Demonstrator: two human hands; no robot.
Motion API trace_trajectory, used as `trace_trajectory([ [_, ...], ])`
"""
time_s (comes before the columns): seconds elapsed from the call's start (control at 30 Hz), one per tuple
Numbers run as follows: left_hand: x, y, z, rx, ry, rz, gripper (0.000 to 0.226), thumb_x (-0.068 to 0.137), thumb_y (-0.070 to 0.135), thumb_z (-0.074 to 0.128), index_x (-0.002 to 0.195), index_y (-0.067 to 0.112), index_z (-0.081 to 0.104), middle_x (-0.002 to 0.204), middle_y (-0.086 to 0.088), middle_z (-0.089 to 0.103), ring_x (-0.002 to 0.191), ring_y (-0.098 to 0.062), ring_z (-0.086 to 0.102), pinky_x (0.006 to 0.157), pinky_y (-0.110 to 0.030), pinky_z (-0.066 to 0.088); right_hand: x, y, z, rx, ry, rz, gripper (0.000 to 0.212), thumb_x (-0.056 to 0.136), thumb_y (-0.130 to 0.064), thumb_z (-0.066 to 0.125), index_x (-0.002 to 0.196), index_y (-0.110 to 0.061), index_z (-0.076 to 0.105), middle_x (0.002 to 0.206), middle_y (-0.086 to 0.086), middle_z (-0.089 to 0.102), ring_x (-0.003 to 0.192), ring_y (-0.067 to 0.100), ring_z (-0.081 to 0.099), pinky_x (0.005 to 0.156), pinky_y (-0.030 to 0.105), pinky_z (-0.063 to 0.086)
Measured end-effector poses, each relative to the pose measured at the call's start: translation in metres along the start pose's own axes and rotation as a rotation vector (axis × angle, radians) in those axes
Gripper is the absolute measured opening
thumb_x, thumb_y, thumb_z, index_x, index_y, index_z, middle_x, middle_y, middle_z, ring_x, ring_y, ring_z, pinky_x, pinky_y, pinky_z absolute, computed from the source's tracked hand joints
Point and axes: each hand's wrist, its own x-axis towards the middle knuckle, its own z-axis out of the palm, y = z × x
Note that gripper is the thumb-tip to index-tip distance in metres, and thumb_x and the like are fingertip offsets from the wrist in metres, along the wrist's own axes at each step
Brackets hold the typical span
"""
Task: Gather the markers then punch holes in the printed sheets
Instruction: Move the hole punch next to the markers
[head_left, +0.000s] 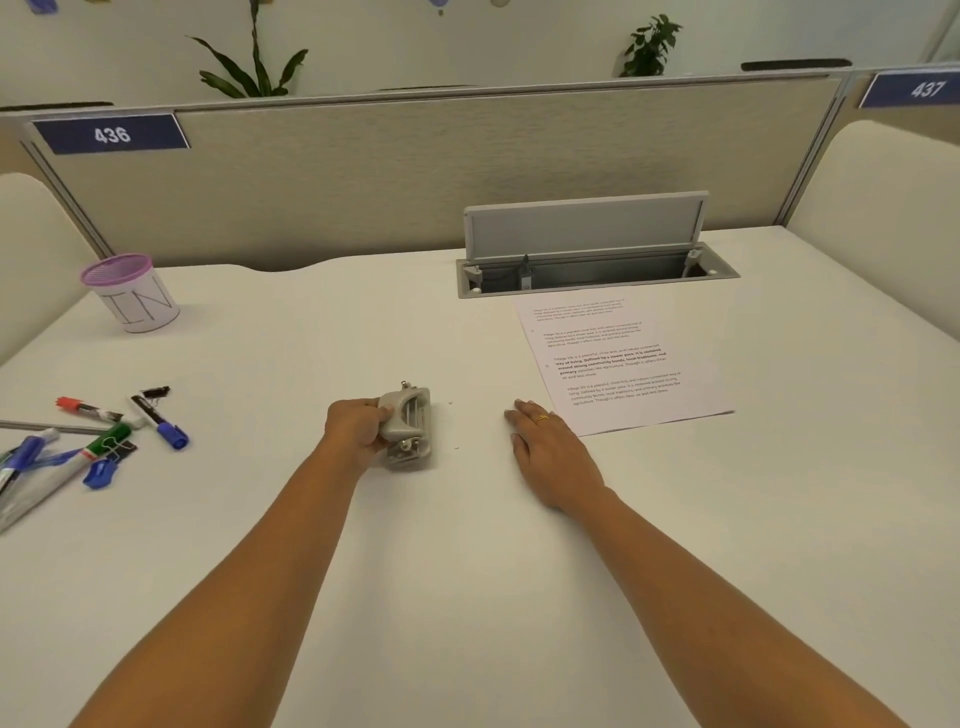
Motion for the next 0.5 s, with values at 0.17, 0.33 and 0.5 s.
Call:
trace_trajectory([
  [0.17,-0.012,0.003,-0.009,-0.542,-0.190,-0.156,0.023,0.097,0.007,0.038,0.084,0.003,0.057,0.075,-0.005,0.055,0.062,-0.014,0.052,0.047,-0.023,0.051,0.000,0.000,0.000,0.001,0.006,-0.005,0.043,0.099,-0.019,0.031,0.142,-0.016,0.037,0.154,-0.001,0.029,0.143,0.012,0.022,0.116,0.026,0.015],
  [0.33,-0.024,0.008,-0.017,-0.720,-0.330,-0.177,0.046,0.098,0.003,0.030,0.065,0.000,0.062,0.048,-0.005,0.059,0.034,-0.011,0.057,0.034,-0.019,0.046,0.001,0.001,0.002,-0.012,0.013,-0.020,0.043,0.099,-0.020,0.032,0.141,-0.015,0.038,0.153,0.001,0.031,0.143,0.012,0.023,0.116,0.025,0.014],
  [0.5,-0.023,0.007,-0.022,-0.691,-0.334,-0.147,0.036,0.098,0.004,0.032,0.075,0.001,0.059,0.049,-0.007,0.062,0.037,-0.013,0.060,0.036,-0.022,0.050,0.001,0.001,0.002,-0.017,0.018,-0.025,0.043,0.099,-0.020,0.032,0.141,-0.015,0.038,0.153,0.001,0.031,0.143,0.012,0.023,0.117,0.026,0.014],
])
